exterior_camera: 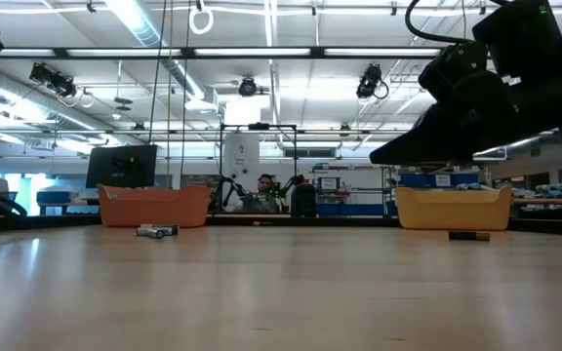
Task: Sort batteries
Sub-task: Put the big copper and black battery into the blue bin
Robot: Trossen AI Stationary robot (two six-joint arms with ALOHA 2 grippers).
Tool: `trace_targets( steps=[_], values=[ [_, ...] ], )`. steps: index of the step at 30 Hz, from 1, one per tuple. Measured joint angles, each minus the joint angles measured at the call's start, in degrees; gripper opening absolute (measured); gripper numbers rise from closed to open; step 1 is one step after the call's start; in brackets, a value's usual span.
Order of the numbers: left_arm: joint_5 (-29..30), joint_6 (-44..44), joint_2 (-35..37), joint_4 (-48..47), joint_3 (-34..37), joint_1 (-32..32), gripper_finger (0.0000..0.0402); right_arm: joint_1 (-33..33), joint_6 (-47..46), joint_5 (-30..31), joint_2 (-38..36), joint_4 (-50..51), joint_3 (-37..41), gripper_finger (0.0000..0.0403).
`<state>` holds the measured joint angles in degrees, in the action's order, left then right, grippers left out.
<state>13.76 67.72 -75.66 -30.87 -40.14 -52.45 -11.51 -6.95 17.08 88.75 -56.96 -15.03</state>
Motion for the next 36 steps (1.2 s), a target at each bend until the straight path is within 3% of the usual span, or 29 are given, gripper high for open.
trace_targets(
  steps=[17,20,23,31,36],
  values=[
    [0.21,-0.18,0.00,22.24,0.00,-0.02,0.0097,0.00,0.01,0.01,0.00,-0.01,0.00,0.0009],
    [4.64,-9.44,-0.15,24.08,-0.02,0.36,0.0097,0.00,0.02,0.02,0.00,-0.01,0.00,0.0009],
    [7.74,-11.56,-0.16,21.59,-0.04,1.78,0.0097,0.00,0.03,0.43,0.00,0.01,0.00,0.0009],
    [10.54,9.65,-0.20,-1.21,0.00,8.58,0.0097,-0.61,0.67,1.31,0.00,-0.10,0.00,0.0009],
    [14.62,10.27,-0.22,1.24,0.00,11.37,0.0097,-1.64,1.47,1.07,0.00,-0.43,0.00,0.0009]
  ],
)
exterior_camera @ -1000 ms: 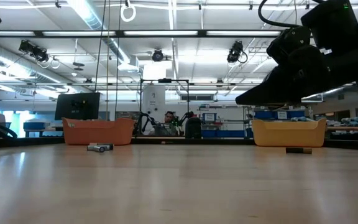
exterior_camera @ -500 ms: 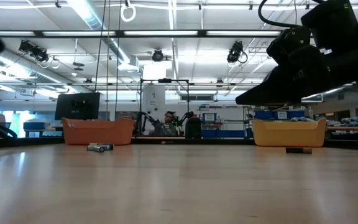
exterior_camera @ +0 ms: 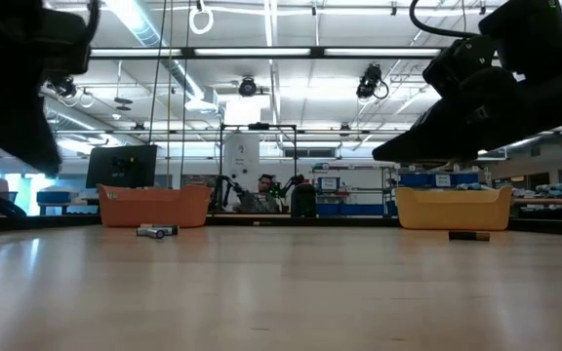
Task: Sort batteries
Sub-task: Put the big copper and black battery into the blue bin
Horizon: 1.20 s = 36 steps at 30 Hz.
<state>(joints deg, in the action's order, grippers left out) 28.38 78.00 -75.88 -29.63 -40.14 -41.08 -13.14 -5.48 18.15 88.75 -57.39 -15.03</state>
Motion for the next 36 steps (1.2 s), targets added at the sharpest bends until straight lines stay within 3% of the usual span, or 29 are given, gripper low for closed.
trace_targets(
  steps=[8,19,23,28,36],
  values=[
    [0.70,-11.64,0.00,8.39,0.00,1.99,0.0097,-0.05,0.07,-0.05,0.00,0.00,0.02,0.0009],
    [7.28,-23.66,-0.77,8.43,-0.02,6.64,0.0092,-0.05,-0.32,-0.21,0.00,-0.04,0.00,0.0010],
    [7.81,-25.71,-2.32,8.48,-0.02,10.89,0.0069,-0.02,-0.33,0.01,0.00,-0.03,0.02,0.0019],
    [7.51,-31.04,-4.28,10.47,-0.02,14.41,0.0013,0.04,-0.34,0.09,0.00,-0.02,0.02,0.0028],
    [7.96,-36.83,-4.42,15.78,-0.02,16.94,0.0014,0.06,-0.34,0.13,0.00,-0.01,0.02,0.0027]
  ],
)
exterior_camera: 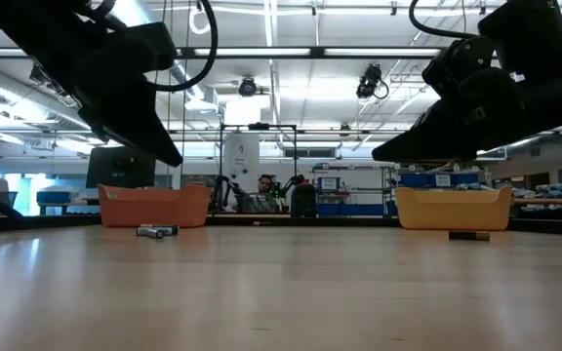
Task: Sort batteries
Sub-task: Put the big copper and black battery into the blue bin
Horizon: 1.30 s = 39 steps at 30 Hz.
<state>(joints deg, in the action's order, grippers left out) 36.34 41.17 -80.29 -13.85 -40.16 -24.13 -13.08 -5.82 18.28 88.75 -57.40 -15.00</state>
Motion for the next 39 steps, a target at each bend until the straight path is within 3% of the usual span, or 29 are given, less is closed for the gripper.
trace_targets(
  steps=[39],
  values=[
    [-0.07,-3.55,0.04,1.25,0.00,0.89,0.0010,0.02,0.00,0.07,0.00,0.03,0.00,0.0029]
  ],
)
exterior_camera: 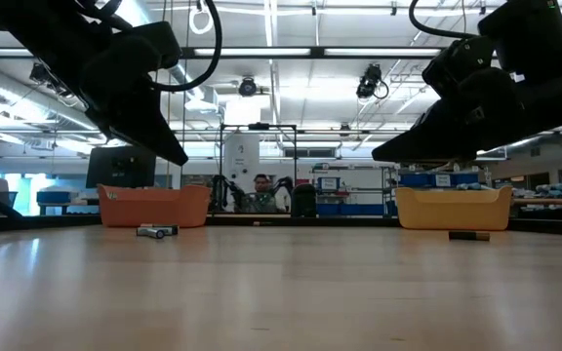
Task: Sort batteries
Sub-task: Put the big copper and black battery into the blue bin
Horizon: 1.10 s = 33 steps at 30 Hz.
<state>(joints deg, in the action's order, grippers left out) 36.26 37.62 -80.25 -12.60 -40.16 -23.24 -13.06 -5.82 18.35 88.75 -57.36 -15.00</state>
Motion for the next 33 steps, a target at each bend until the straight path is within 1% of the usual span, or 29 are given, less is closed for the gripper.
trace_targets(
  steps=[9,13,15,20,23,25,30,33],
  values=[
    [0.66,-4.26,0.02,2.67,0.00,0.00,0.0010,0.00,-0.01,0.00,0.00,0.00,-0.01,0.0025],
    [0.58,-4.59,0.04,1.72,0.00,0.40,0.0010,0.00,0.00,0.02,0.00,0.02,-0.01,0.0030],
    [-0.11,-4.52,0.04,0.24,0.00,1.70,0.0009,0.00,0.00,0.00,0.00,0.01,-0.01,0.0031],
    [-8.71,-5.45,0.04,-6.49,0.00,8.30,0.0004,0.00,0.00,0.02,0.00,-0.28,0.00,0.0031],
    [-10.58,-8.42,0.04,-9.31,0.00,10.95,0.0004,0.00,-0.02,0.00,0.00,-1.37,0.00,0.0030],
    [-12.32,-10.54,0.04,-9.64,0.00,12.47,0.0004,0.00,-0.01,0.00,0.00,-1.44,0.00,0.0029],
    [-20.14,-13.88,0.04,-9.75,0.00,15.51,0.0004,0.15,0.53,0.05,0.00,-3.60,-0.01,0.0025],
    [-22.33,-16.00,0.29,-10.55,-0.49,17.15,0.0004,0.79,2.80,0.08,0.00,-6.04,-0.02,0.0021]
  ],
)
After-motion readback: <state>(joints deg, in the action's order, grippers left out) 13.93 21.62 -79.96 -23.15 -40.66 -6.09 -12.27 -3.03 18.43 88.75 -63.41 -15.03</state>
